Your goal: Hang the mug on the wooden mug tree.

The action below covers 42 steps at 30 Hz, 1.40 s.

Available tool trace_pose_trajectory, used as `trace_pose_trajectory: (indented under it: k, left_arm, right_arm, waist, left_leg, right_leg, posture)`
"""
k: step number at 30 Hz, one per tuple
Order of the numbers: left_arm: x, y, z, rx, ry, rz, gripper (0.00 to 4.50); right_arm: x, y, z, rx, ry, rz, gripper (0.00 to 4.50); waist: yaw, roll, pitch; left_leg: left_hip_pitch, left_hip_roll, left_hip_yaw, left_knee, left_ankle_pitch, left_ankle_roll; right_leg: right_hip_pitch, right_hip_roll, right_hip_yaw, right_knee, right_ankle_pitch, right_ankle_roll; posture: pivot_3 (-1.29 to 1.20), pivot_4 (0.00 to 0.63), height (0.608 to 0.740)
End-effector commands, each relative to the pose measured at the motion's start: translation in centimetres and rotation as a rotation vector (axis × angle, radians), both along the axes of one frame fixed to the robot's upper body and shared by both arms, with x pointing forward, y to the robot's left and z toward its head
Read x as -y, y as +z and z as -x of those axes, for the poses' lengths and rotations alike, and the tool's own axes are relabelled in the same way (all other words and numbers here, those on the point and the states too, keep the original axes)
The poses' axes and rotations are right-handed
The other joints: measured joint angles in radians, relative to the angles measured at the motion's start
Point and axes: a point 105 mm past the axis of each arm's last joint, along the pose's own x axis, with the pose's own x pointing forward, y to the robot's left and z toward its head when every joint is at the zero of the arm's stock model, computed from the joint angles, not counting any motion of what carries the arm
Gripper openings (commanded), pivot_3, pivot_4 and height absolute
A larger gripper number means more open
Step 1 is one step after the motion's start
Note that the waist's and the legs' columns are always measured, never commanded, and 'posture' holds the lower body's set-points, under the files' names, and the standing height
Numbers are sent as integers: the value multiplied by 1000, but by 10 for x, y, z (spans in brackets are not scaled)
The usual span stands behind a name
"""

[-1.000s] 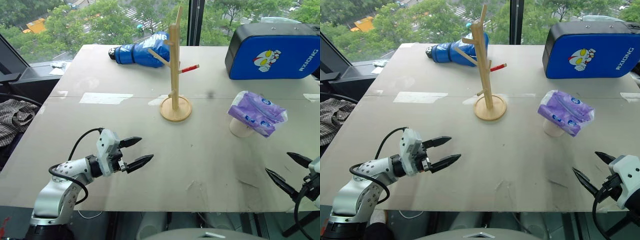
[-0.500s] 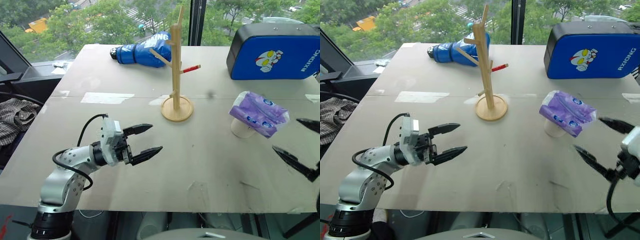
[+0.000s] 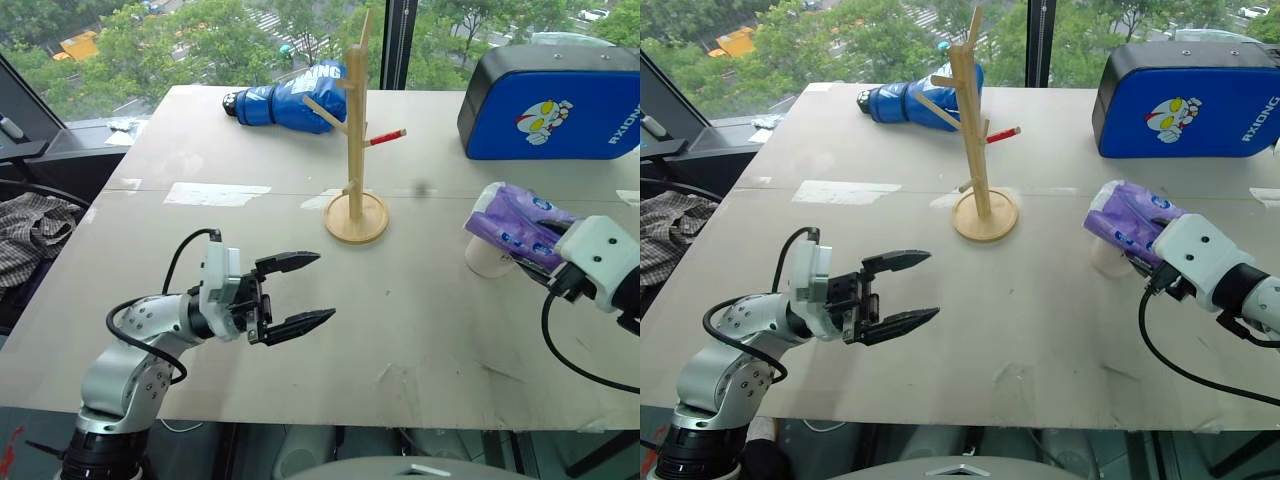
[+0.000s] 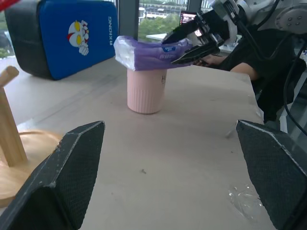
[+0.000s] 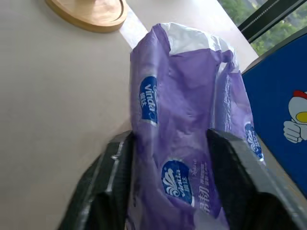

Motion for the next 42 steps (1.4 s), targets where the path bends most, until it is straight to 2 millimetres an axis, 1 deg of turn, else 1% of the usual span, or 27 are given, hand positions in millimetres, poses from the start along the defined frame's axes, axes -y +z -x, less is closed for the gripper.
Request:
trace_pose_trajectory:
  k: [1,3,4,6,7,10,12,15,16,17,19,20,21,22,23,24,27,28,29,30,33,35,39,42]
  left_arm:
    - [1,5,4,31,-8,27,4500]
    - [1,2,3,33,-5,30,4500]
    - [2,1,3,34,-4,32,4500]
    - [2,0,2,38,-3,34,4500]
    - [2,0,1,41,-3,35,4500]
    - [3,-1,-3,55,-6,43,4500]
    - [4,0,-5,62,-11,49,4500]
    - [7,2,-8,71,-20,57,4500]
    - [7,2,-9,74,-22,57,4500]
    - [7,2,-10,78,-25,55,4500]
    - [7,3,-12,81,-26,52,4500]
    - [7,3,-12,81,-26,51,4500]
    - [8,3,-12,82,-27,49,4500]
    - [8,4,-13,82,-27,48,4500]
    - [8,4,-12,82,-29,47,4500]
    - [9,4,-12,82,-31,46,4500]
    - [11,6,-12,83,-34,43,4500]
    - [12,6,-12,84,-34,42,4500]
    - [12,7,-12,85,-34,42,4500]
    - [13,7,-12,85,-34,42,4500]
    - [14,7,-11,82,-33,41,4500]
    - [14,6,-10,80,-30,40,4500]
    - [13,4,-8,77,-13,45,4500]
    - [12,3,-7,80,-1,45,4500]
  right_arm:
    - [-4,5,-1,11,20,19,1211]
    - [-3,13,-2,33,17,-1,361]
    - [-3,18,-1,46,19,-21,7]
    - [0,31,1,77,7,-64,7]
    - [6,37,0,97,-18,-78,7]
    - [36,59,2,172,-142,-97,7]
    - [53,65,5,194,-208,-100,7]
    - [77,66,5,219,-303,-71,7]
    - [79,65,5,217,-308,-67,7]
    - [76,63,6,185,-290,-111,7]
    - [58,61,11,133,-199,-204,7]
    - [50,59,13,105,-157,-204,528]
    - [44,56,16,82,-128,-189,821]
    - [38,53,17,63,-104,-183,1296]
    - [34,50,17,50,-91,-177,1670]
    - [30,47,16,43,-84,-169,2197]
    - [24,36,11,6,-74,-105,3434]
    - [26,33,6,8,-93,-80,3666]
    - [27,31,3,4,-102,-67,4326]
    - [26,28,0,-7,-97,-63,4476]
    - [22,22,-14,-21,-95,-51,4476]
    - [23,22,-25,0,-120,-40,4476]
    - [25,19,-38,-16,-149,-61,4476]
    - [28,10,-47,-54,-178,-57,4476]
  waist:
    - [1,0,0]
    - [1,0,0]
    - [1,0,0]
    - [2,0,0]
    - [3,0,0]
    - [5,0,0]
    - [4,0,0]
    - [2,0,0]
    - [2,0,0]
    - [1,0,0]
    - [-4,1,0]
    - [-5,1,0]
    - [-6,2,0]
    - [-7,2,0]
    - [-6,2,0]
    - [-5,1,0]
    - [-4,1,0]
    - [-3,1,0]
    - [-2,1,0]
    - [-1,1,0]
    - [-4,1,0]
    - [-6,1,0]
    - [-3,1,1]
    - [0,1,1]
  left_leg:
    - [0,0,0,0,0,0]
    - [0,0,0,0,0,0]
    - [0,0,0,0,0,0]
    - [0,0,0,0,0,0]
    - [0,0,0,0,0,0]
    - [0,0,0,0,0,0]
    - [-1,-1,0,0,0,0]
    - [0,0,0,0,0,0]
    - [0,0,0,0,0,0]
    - [0,0,0,0,0,0]
    - [1,0,1,0,0,1]
    - [1,0,1,0,-1,1]
    - [1,0,1,0,-1,1]
    - [1,0,1,0,-1,2]
    - [1,0,1,0,-2,3]
    - [1,0,1,0,-2,4]
    - [1,0,1,1,-2,4]
    - [1,0,1,1,-2,4]
    - [1,0,1,1,-2,3]
    - [1,0,1,1,-1,2]
    - [1,0,1,1,0,0]
    - [1,0,1,1,0,0]
    - [0,0,1,0,0,0]
    - [0,0,1,0,0,0]
  right_leg:
    - [0,0,0,0,0,0]
    - [0,0,0,0,0,0]
    - [0,0,0,0,0,0]
    - [0,0,0,0,0,0]
    - [0,0,0,0,0,0]
    - [0,0,-1,0,0,0]
    - [0,0,-1,0,0,0]
    - [0,0,-1,0,0,0]
    - [0,0,-1,0,0,0]
    - [0,0,0,1,0,0]
    - [0,0,1,1,0,0]
    - [0,1,1,2,0,0]
    - [0,1,1,2,0,0]
    - [0,1,1,2,0,0]
    - [0,1,1,2,0,0]
    - [0,1,1,1,0,0]
    - [0,0,1,1,0,0]
    - [0,0,1,1,0,0]
    - [0,0,1,1,0,0]
    - [0,0,0,1,0,0]
    - [0,0,1,1,0,0]
    - [0,0,1,1,0,0]
    - [0,0,0,1,0,0]
    - [0,0,1,0,0,0]
  posture:
    - [0,150,740]
    - [0,150,740]
    - [0,150,740]
    - [0,150,740]
    - [0,150,740]
    - [0,150,740]
    - [0,150,740]
    - [0,150,740]
    - [0,150,740]
    - [0,150,740]
    - [0,150,740]
    - [0,150,740]
    - [0,150,740]
    - [0,150,740]
    - [0,150,740]
    - [0,150,740]
    - [0,150,740]
    - [0,150,740]
    - [0,150,740]
    - [0,150,740]
    - [0,150,740]
    - [0,150,740]
    - [0,150,740]
    - [0,150,740]
